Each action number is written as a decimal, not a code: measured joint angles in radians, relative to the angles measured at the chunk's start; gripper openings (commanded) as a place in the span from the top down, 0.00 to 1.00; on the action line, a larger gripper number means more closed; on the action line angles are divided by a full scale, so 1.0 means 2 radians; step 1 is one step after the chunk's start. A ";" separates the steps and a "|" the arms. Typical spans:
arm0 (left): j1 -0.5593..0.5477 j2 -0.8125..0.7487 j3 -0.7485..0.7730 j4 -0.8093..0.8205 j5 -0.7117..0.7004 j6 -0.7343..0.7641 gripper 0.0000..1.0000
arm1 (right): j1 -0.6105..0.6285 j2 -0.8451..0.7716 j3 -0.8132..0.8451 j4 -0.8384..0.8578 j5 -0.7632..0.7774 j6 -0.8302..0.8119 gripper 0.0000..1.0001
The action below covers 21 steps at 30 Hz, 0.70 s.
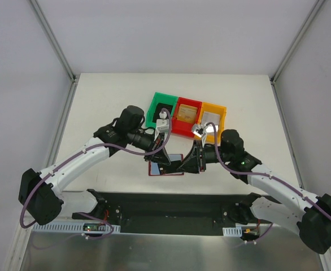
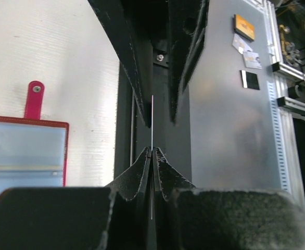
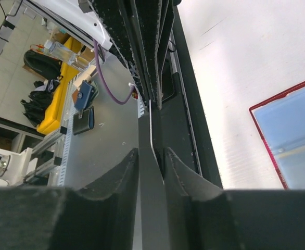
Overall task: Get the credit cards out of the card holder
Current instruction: Place the credit card in the storage box.
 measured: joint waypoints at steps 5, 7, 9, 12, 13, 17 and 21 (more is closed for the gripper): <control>0.001 -0.017 -0.007 -0.002 -0.046 0.015 1.00 | 0.000 -0.001 0.001 -0.009 0.006 -0.001 0.51; 0.004 -0.018 -0.007 -0.002 -0.060 0.013 1.00 | -0.003 -0.005 0.001 -0.015 0.013 -0.002 0.50; 0.011 -0.017 -0.007 -0.002 -0.064 0.008 1.00 | -0.009 -0.013 0.001 -0.019 0.020 -0.002 0.50; 0.021 -0.018 -0.007 0.003 -0.078 -0.007 1.00 | -0.022 -0.032 0.001 -0.027 0.030 -0.002 0.50; 0.021 -0.020 -0.007 0.007 -0.088 -0.015 1.00 | -0.026 -0.039 0.001 -0.031 0.033 -0.002 0.50; 0.021 -0.045 -0.024 0.040 -0.168 -0.039 1.00 | -0.033 -0.067 0.001 -0.048 0.037 -0.007 0.50; 0.021 -0.056 -0.035 0.063 -0.223 -0.029 1.00 | -0.035 -0.080 0.001 -0.066 0.044 -0.015 0.51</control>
